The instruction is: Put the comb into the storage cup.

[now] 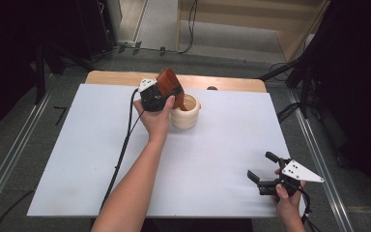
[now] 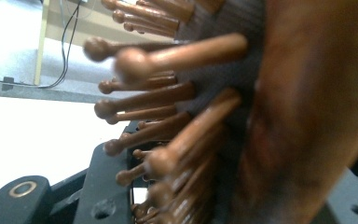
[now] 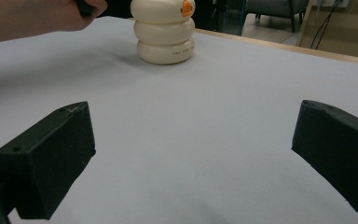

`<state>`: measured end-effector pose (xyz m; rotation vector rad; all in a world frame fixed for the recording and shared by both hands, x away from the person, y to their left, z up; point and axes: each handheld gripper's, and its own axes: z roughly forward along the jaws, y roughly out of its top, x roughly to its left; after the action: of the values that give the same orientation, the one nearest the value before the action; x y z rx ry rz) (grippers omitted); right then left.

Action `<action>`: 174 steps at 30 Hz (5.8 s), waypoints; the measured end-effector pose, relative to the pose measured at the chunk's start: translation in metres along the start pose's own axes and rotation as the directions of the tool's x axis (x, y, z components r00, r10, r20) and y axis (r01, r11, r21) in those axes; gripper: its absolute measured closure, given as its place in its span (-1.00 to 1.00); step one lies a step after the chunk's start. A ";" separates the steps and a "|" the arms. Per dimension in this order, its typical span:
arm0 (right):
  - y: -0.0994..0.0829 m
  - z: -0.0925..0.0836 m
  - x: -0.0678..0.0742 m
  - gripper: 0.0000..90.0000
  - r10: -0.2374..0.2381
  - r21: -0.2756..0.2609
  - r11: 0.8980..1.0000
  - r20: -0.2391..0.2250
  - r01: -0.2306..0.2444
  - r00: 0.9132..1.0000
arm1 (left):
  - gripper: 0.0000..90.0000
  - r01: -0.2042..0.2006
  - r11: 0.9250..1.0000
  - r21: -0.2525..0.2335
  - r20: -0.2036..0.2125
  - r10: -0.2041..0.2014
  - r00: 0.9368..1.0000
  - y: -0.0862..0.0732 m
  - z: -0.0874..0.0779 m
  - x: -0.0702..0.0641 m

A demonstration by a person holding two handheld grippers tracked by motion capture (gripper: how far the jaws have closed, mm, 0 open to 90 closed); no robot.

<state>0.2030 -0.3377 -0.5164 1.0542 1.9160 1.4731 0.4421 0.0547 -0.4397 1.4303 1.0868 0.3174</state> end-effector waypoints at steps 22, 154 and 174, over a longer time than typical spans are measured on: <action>0.000 0.001 0.001 -1.00 0.002 0.001 1.000 0.000 -0.002 1.000 | -0.25 0.025 0.999 -0.020 -0.005 -0.025 1.000 0.000 -0.002 0.006; 0.000 0.003 0.002 -1.00 -0.011 0.014 1.000 0.010 0.010 1.000 | -1.00 -0.275 0.955 0.112 0.066 0.269 0.961 -0.029 -0.068 0.000; 0.000 0.004 0.002 -1.00 -0.014 0.018 1.000 0.015 0.014 1.000 | -1.00 -0.281 0.955 0.099 0.062 0.275 0.959 -0.044 -0.108 0.009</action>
<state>0.2046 -0.3336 -0.5169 1.0551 1.9252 1.4389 0.3480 0.1208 -0.4591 1.6828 0.8738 0.4289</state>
